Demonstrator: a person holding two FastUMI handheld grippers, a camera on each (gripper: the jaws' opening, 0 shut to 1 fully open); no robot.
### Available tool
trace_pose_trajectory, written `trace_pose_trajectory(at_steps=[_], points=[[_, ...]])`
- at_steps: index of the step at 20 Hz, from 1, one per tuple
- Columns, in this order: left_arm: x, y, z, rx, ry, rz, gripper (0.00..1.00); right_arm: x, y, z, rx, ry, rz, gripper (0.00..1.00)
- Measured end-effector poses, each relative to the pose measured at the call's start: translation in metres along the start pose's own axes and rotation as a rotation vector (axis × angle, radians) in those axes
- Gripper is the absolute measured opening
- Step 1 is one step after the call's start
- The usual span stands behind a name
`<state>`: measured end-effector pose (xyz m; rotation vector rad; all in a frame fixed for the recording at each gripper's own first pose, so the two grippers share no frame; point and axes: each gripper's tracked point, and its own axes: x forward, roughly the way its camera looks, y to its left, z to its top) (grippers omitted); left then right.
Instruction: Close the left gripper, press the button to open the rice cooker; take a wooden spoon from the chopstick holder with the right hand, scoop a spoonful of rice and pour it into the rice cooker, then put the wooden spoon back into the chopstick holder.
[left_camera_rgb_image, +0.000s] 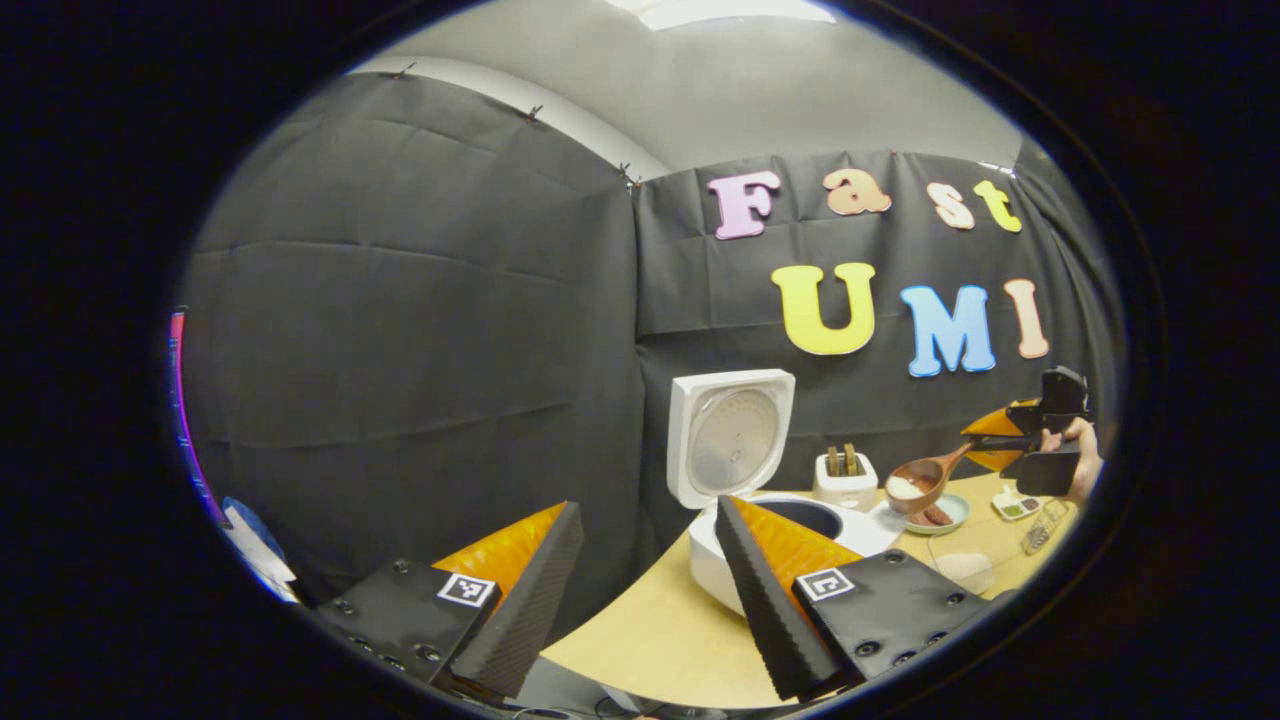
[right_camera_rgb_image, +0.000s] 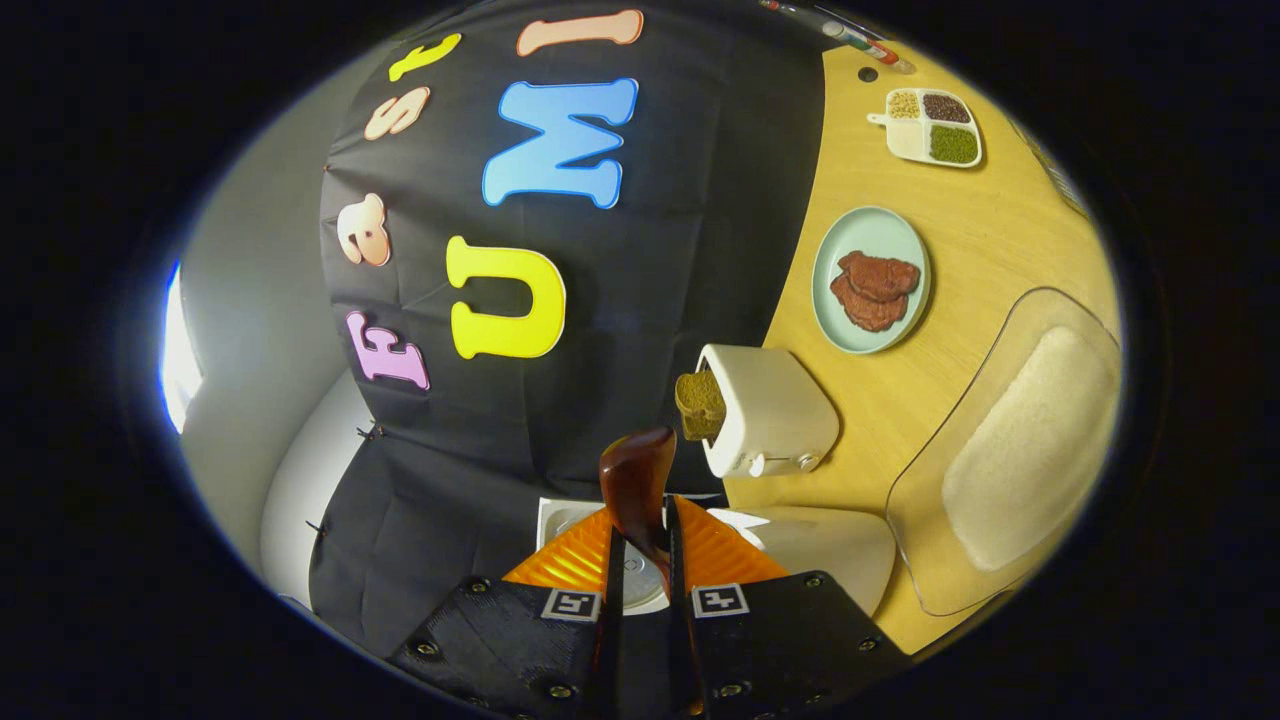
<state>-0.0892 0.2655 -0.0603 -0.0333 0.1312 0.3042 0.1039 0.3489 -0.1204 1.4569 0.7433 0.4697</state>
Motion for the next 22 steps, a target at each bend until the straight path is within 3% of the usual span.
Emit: trace_pose_trajectory(at_steps=[7,11,12,15,16,18,22], points=[[-0.017,0.041,-0.017,-0.012,0.04,0.082,0.9,0.055,0.002,-0.042,-0.065,0.049,-0.015,0.18],[-0.022,0.058,-0.028,-0.015,0.062,0.118,0.94,0.088,0.001,-0.072,-0.103,0.091,-0.034,0.19],[-0.023,0.062,-0.03,-0.02,0.066,0.128,0.9,0.095,0.002,-0.082,-0.125,0.101,-0.038,0.19],[-0.022,0.076,-0.037,-0.03,0.082,0.158,0.98,0.115,-0.003,-0.102,-0.238,0.117,-0.066,0.18],[-0.024,0.081,-0.038,-0.035,0.081,0.168,0.94,0.121,-0.006,-0.11,-0.287,0.124,-0.081,0.19],[-0.024,0.084,-0.042,-0.049,0.089,0.183,0.98,0.13,-0.014,-0.122,-0.371,0.145,-0.114,0.19],[-0.025,0.101,-0.051,-0.084,0.094,0.208,0.94,0.14,-0.023,-0.136,-0.541,0.175,-0.162,0.19]])
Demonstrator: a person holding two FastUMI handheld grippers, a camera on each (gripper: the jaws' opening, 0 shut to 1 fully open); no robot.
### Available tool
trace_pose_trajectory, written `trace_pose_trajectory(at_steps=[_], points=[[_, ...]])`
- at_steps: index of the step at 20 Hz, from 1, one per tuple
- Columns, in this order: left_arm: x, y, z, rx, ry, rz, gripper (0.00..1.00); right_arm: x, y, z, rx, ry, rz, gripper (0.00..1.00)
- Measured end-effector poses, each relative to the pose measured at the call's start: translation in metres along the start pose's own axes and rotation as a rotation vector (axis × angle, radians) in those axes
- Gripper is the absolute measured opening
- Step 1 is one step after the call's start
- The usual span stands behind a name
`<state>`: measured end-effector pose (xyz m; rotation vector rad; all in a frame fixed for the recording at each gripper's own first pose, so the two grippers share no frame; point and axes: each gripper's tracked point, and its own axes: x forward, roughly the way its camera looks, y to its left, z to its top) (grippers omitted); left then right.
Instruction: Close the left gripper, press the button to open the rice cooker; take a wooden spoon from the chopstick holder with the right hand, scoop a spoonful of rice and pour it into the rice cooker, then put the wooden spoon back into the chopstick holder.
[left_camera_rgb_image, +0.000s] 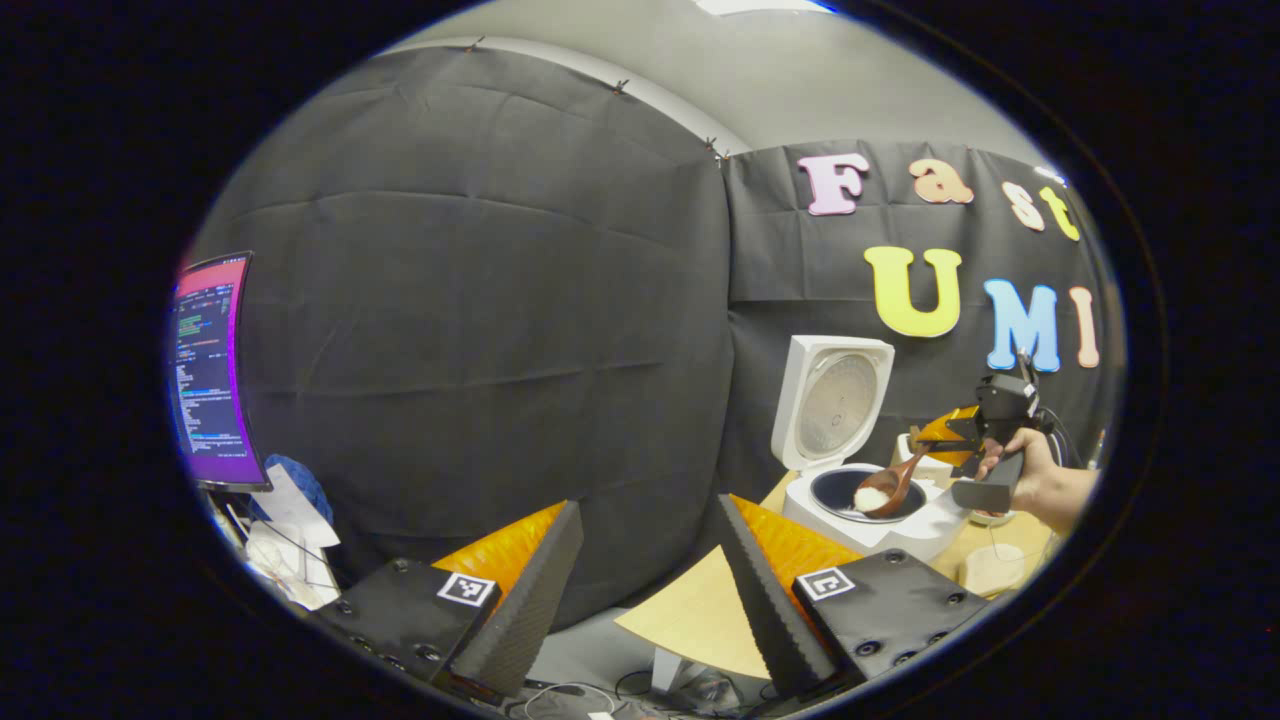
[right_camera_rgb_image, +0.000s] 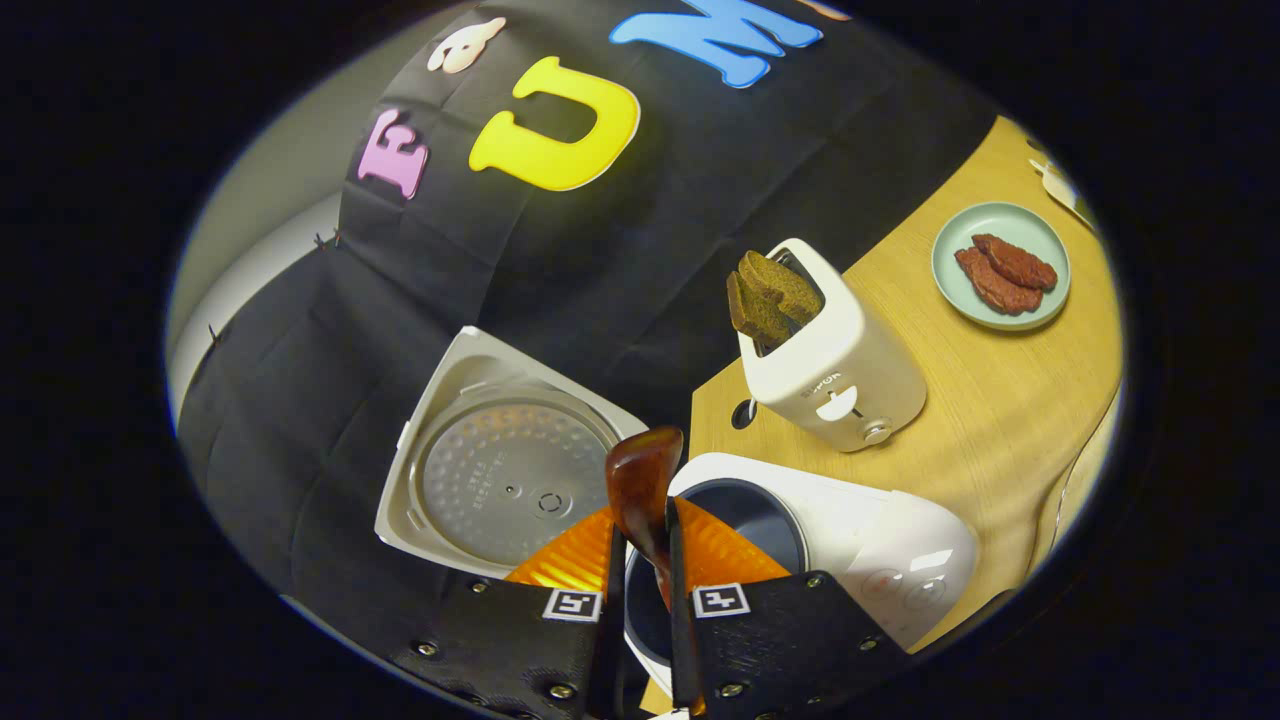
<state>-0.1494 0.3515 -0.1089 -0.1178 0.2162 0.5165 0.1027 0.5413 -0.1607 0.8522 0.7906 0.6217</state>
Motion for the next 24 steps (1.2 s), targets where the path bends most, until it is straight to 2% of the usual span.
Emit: trace_pose_trajectory(at_steps=[1,2,7,10,13,14,15,16,17,19,20,22,24], points=[[-0.002,0.003,-0.001,-0.003,0.0,0.004,0.98,0.002,0.0,-0.001,-0.053,0.003,-0.012,0.19],[-0.002,0.006,0.0,-0.003,-0.002,0.012,0.94,0.003,0.001,-0.002,-0.113,0.005,-0.021,0.18],[0.0,0.007,-0.01,-0.034,0.015,0.037,0.94,0.005,0.022,-0.006,-0.392,0.013,-0.018,0.18],[0.001,0.004,-0.006,-0.024,0.0,0.031,0.97,0.003,0.035,-0.004,-0.572,-0.026,-0.02,0.18],[0.005,0.001,-0.003,-0.012,-0.006,0.024,0.97,0.002,0.05,-0.005,-0.767,-0.053,0.002,0.18],[0.006,0.0,-0.001,-0.015,-0.009,0.021,0.94,-0.001,0.054,-0.004,-0.828,-0.067,0.008,0.18],[0.007,-0.001,-0.002,-0.017,-0.012,0.017,0.98,-0.003,0.058,-0.002,-0.889,-0.086,0.009,0.18],[0.008,-0.002,-0.003,-0.019,-0.009,0.017,0.9,-0.004,0.061,-0.002,-0.949,-0.107,0.012,0.18],[0.01,-0.003,-0.005,-0.021,-0.004,0.015,0.97,-0.005,0.064,-0.001,-1.011,-0.119,0.014,0.18],[0.012,-0.005,-0.009,-0.028,0.005,0.011,0.97,-0.007,0.065,-0.001,-1.133,-0.142,0.01,0.18],[0.013,-0.007,-0.01,-0.029,0.01,0.008,0.94,-0.008,0.066,-0.002,-1.181,-0.15,0.007,0.18],[0.015,-0.006,-0.009,-0.024,0.011,0.008,0.97,-0.012,0.068,0.0,-1.237,-0.17,0.003,0.19],[0.016,-0.008,-0.005,-0.02,0.005,0.006,0.9,-0.011,0.066,-0.003,-1.231,-0.158,0.01,0.18]])
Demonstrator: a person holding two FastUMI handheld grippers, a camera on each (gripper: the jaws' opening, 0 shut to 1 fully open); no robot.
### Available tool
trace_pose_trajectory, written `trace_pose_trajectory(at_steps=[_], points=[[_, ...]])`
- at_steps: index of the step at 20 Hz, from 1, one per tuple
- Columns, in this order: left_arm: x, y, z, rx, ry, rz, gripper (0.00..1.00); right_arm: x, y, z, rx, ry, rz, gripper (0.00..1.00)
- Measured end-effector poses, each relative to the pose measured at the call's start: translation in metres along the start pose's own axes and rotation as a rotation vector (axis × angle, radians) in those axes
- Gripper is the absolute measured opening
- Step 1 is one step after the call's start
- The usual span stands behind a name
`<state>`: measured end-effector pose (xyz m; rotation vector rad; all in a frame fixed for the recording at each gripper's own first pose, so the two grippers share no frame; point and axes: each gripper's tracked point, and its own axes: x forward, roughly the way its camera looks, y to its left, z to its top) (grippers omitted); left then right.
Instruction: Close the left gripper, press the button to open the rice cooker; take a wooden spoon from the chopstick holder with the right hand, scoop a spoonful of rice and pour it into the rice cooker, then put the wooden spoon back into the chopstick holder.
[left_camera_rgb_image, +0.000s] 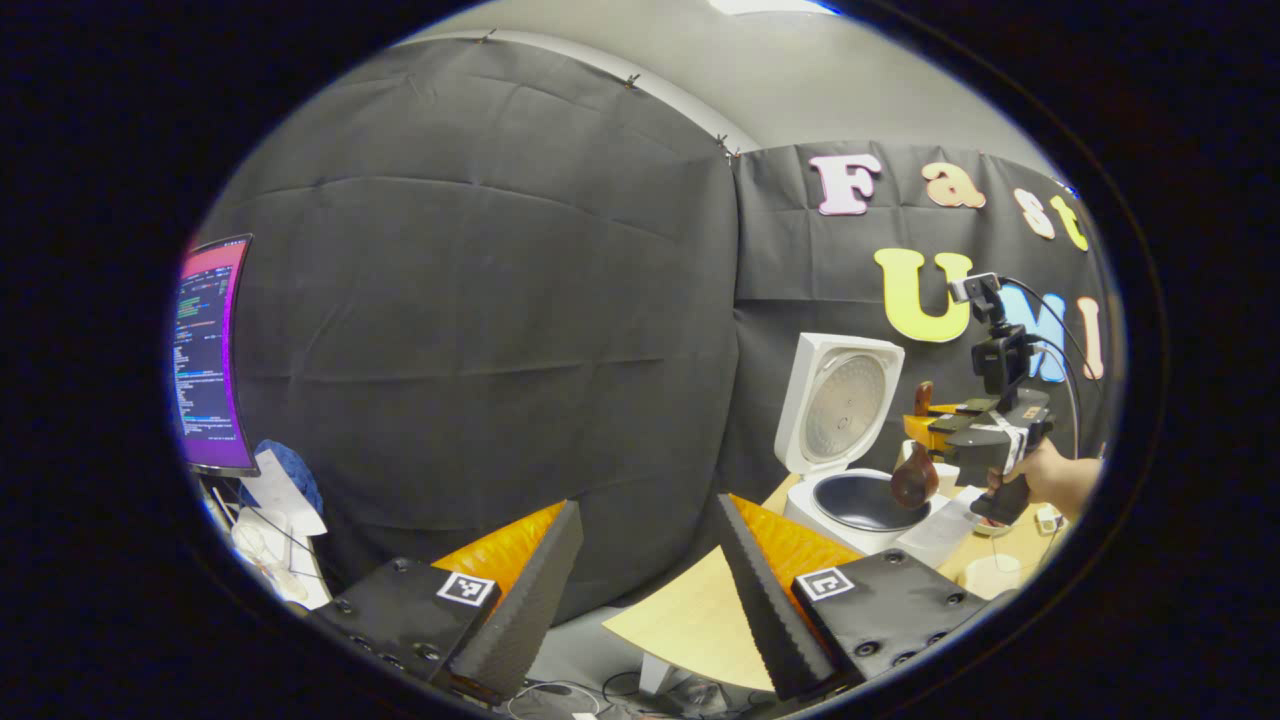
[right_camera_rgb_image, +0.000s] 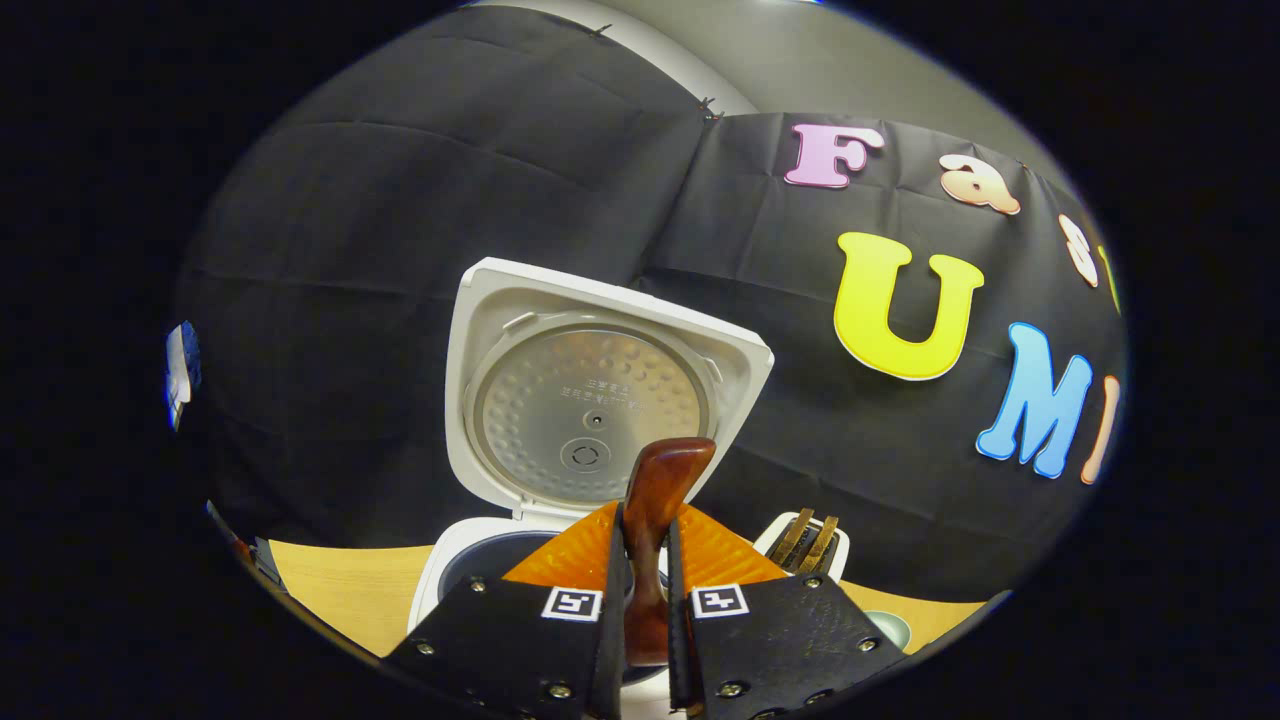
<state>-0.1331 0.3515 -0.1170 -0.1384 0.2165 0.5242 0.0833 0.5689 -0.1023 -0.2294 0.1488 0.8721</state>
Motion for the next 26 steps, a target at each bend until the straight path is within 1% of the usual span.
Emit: trace_pose_trajectory(at_steps=[1,3,5,6,7,8,12,15,16,17,18,19,20,21,22,26], points=[[0.0,-0.001,0.001,0.003,-0.004,-0.001,0.9,0.0,0.0,-0.001,0.026,0.012,0.01,0.18],[0.0,-0.003,0.003,0.009,-0.01,-0.005,0.9,-0.002,0.0,-0.001,0.119,0.031,0.04,0.19],[-0.001,-0.007,0.007,0.009,-0.014,-0.012,0.97,-0.005,-0.002,0.001,0.234,0.028,0.072,0.19],[-0.001,-0.009,0.008,0.008,-0.017,-0.015,0.94,-0.007,-0.006,0.002,0.298,0.027,0.08,0.19],[-0.002,-0.011,0.008,0.009,-0.016,-0.018,0.97,-0.008,-0.009,0.002,0.366,0.03,0.089,0.19],[-0.002,-0.014,0.01,0.009,-0.016,-0.023,0.97,-0.01,-0.012,0.001,0.436,0.035,0.092,0.19],[-0.005,-0.029,0.015,0.019,-0.031,-0.046,0.97,-0.023,-0.037,0.003,0.73,0.032,0.112,0.19],[-0.007,-0.043,0.021,0.025,-0.04,-0.07,0.97,-0.041,-0.065,0.011,0.881,0.009,0.122,0.19],[-0.007,-0.049,0.023,0.024,-0.043,-0.078,0.9,-0.047,-0.073,0.01,0.908,-0.005,0.123,0.18],[-0.008,-0.055,0.027,0.022,-0.049,-0.088,0.9,-0.055,-0.083,0.011,0.921,-0.016,0.113,0.18],[-0.009,-0.06,0.03,0.022,-0.053,-0.097,0.94,-0.063,-0.093,0.012,0.928,-0.026,0.1,0.23],[-0.009,-0.067,0.031,0.021,-0.057,-0.11,0.9,-0.071,-0.104,0.012,0.929,-0.035,0.086,0.19],[-0.01,-0.075,0.034,0.022,-0.064,-0.123,0.94,-0.079,-0.113,0.011,0.93,-0.042,0.074,0.18],[-0.009,-0.083,0.036,0.025,-0.071,-0.137,0.94,-0.089,-0.124,0.01,0.931,-0.046,0.062,0.19],[-0.01,-0.09,0.038,0.028,-0.075,-0.15,0.9,-0.099,-0.135,0.009,0.932,-0.052,0.047,0.19],[-0.011,-0.123,0.051,0.023,-0.096,-0.209,0.9,-0.137,-0.18,0.002,0.936,-0.082,-0.023,0.19]])
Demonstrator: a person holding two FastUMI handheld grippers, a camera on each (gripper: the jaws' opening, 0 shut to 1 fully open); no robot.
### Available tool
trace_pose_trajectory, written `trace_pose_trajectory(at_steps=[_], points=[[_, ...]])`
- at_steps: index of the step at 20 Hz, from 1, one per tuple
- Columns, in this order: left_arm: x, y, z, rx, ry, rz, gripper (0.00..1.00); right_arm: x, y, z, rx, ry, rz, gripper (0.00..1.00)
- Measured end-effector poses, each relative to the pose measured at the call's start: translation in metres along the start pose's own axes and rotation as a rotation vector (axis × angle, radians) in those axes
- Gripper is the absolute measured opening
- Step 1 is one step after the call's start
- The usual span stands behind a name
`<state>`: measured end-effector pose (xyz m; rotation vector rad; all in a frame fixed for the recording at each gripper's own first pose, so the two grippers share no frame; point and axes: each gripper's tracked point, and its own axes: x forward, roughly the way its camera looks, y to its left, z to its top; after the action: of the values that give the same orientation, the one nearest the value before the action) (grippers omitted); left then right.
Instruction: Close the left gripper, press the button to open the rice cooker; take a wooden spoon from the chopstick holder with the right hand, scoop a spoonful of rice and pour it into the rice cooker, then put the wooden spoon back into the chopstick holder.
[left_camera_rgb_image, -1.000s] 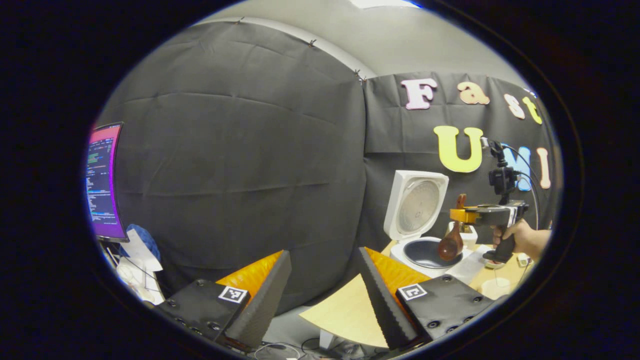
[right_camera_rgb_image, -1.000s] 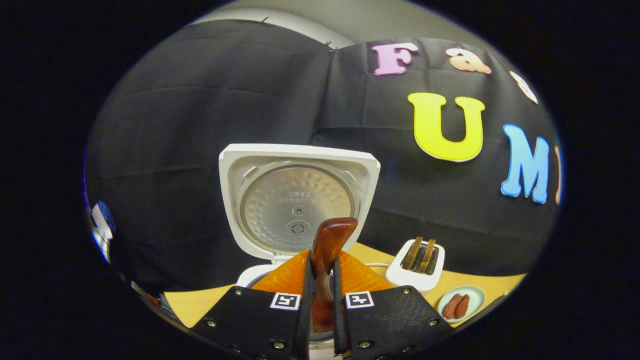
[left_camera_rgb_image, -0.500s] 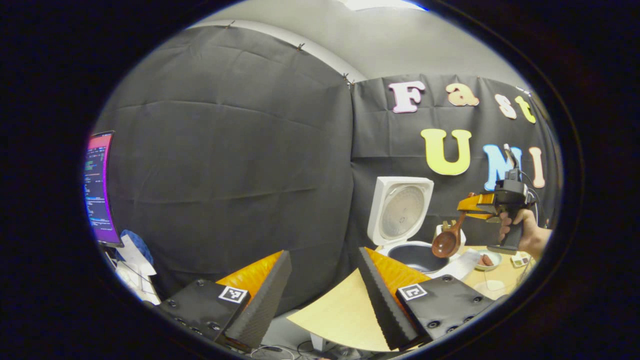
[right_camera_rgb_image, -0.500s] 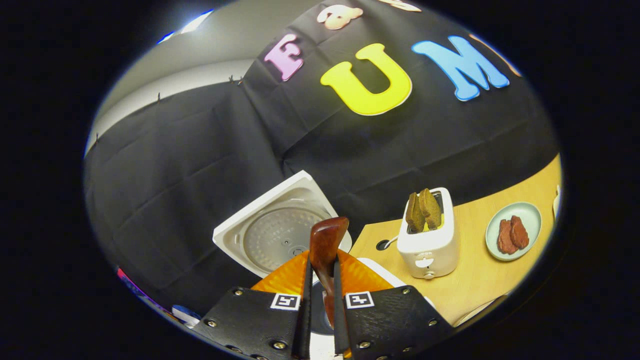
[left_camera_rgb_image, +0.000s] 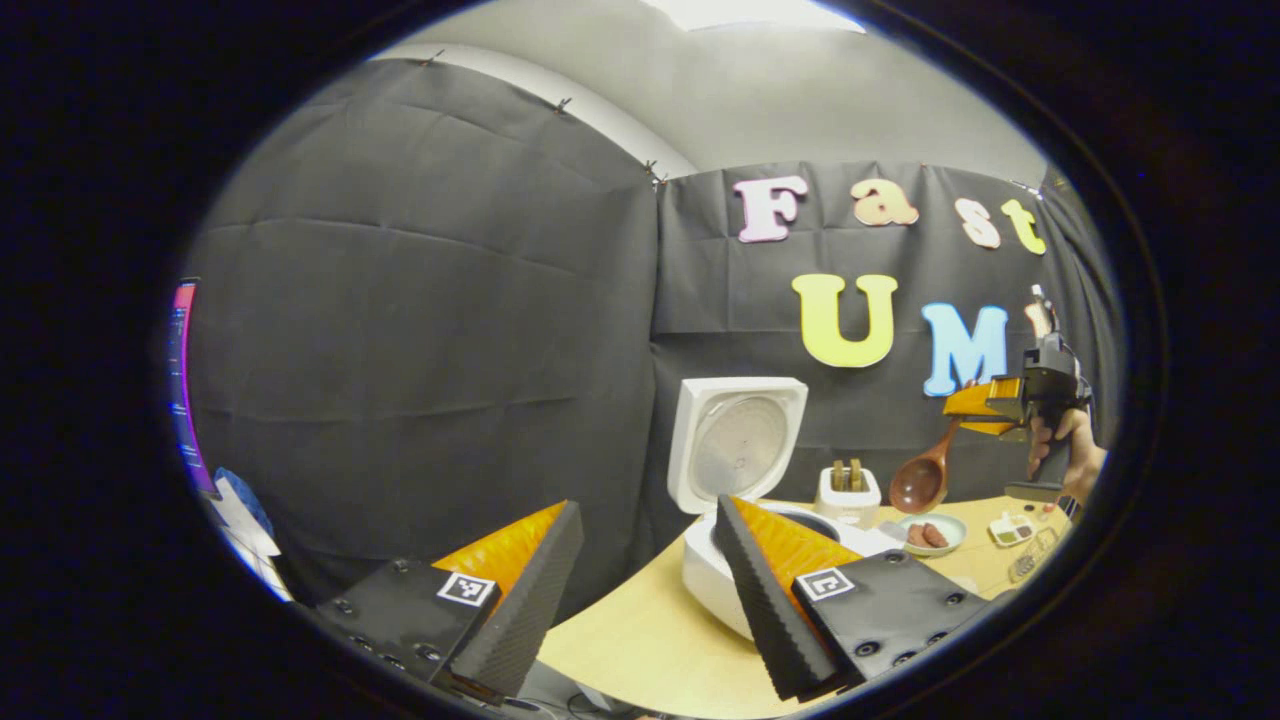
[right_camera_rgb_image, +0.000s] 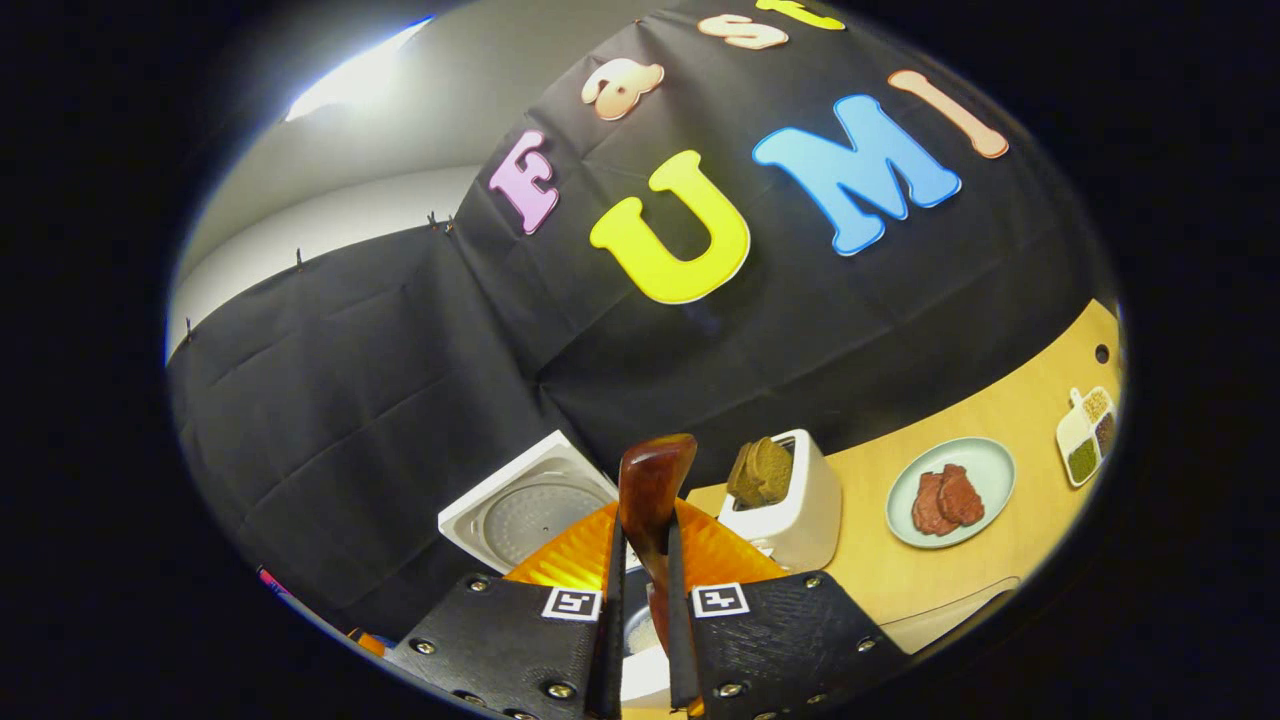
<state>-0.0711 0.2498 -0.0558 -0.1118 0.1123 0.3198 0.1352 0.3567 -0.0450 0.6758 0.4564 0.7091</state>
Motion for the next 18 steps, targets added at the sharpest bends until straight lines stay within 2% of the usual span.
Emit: trace_pose_trajectory(at_steps=[2,3,4,6,7,9,18], points=[[0.0,-0.017,0.004,0.003,-0.011,-0.026,0.94,-0.017,-0.016,0.016,0.006,-0.027,-0.026,0.19],[0.003,-0.026,0.006,0.002,-0.016,-0.039,0.9,-0.026,-0.025,0.024,0.007,-0.039,-0.042,0.18],[0.004,-0.036,0.01,0.001,-0.019,-0.054,0.94,-0.036,-0.034,0.03,0.009,-0.053,-0.057,0.19],[0.003,-0.056,0.011,0.001,-0.023,-0.085,0.9,-0.053,-0.054,0.043,0.017,-0.079,-0.087,0.18],[0.003,-0.067,0.012,0.005,-0.025,-0.102,0.98,-0.063,-0.064,0.048,0.024,-0.09,-0.102,0.19],[0.004,-0.086,0.013,0.014,-0.029,-0.132,0.94,-0.079,-0.086,0.056,0.034,-0.112,-0.134,0.19],[0.001,-0.173,0.026,0.028,-0.04,-0.257,0.97,-0.167,-0.174,0.088,0.078,-0.201,-0.29,0.19]])
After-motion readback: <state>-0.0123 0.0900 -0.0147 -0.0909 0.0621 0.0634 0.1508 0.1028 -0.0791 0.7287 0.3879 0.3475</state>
